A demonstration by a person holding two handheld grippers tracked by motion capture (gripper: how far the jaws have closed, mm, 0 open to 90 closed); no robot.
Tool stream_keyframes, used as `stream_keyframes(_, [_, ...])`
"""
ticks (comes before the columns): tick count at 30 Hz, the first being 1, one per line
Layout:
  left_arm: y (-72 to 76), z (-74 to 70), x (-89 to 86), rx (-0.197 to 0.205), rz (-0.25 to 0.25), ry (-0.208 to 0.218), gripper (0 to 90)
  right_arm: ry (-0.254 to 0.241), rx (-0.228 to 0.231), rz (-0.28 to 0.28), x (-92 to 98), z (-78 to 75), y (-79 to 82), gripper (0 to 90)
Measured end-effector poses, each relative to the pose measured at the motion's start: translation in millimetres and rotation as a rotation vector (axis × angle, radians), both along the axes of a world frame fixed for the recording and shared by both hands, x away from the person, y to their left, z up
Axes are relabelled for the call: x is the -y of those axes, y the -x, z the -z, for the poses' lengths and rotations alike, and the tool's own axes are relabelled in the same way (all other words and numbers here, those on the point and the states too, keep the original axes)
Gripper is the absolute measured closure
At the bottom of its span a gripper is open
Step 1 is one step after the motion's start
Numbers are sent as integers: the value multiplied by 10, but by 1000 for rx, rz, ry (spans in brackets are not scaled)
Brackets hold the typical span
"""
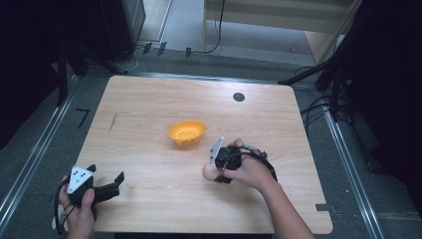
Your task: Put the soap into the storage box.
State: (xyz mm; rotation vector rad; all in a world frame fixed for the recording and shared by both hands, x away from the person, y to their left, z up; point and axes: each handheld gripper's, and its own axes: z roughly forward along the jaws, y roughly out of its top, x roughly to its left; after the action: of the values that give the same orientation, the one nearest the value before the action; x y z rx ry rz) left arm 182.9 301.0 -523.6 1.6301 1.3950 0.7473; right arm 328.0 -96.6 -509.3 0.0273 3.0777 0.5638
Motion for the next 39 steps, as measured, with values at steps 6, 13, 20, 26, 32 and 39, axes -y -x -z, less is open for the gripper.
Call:
stream_keyframes(6, [0, 0, 0, 1, 0, 0, 0, 24, -9, 8, -22, -8, 11, 325])
stream_keyframes(13, [0, 0, 3, 0, -3, -2, 0, 28, -11, 26, -30, -9, 12, 326])
stream_keyframes(20, [0, 0, 3, 0, -3, -2, 0, 38, -10, 37, -38, -12, 34, 326])
stream_keyframes(26, [-1, 0, 1, 1, -1, 0, 0, 35, -15, 76, -52, -14, 58, 332])
stream_keyframes(32, [0, -1, 3, 0, -1, -2, 0, 31, -13, 54, -47, -15, 57, 334])
stream_keyframes(39, [0, -1, 3, 0, 0, -3, 0, 1, -18, 31, -39, -67, 41, 334])
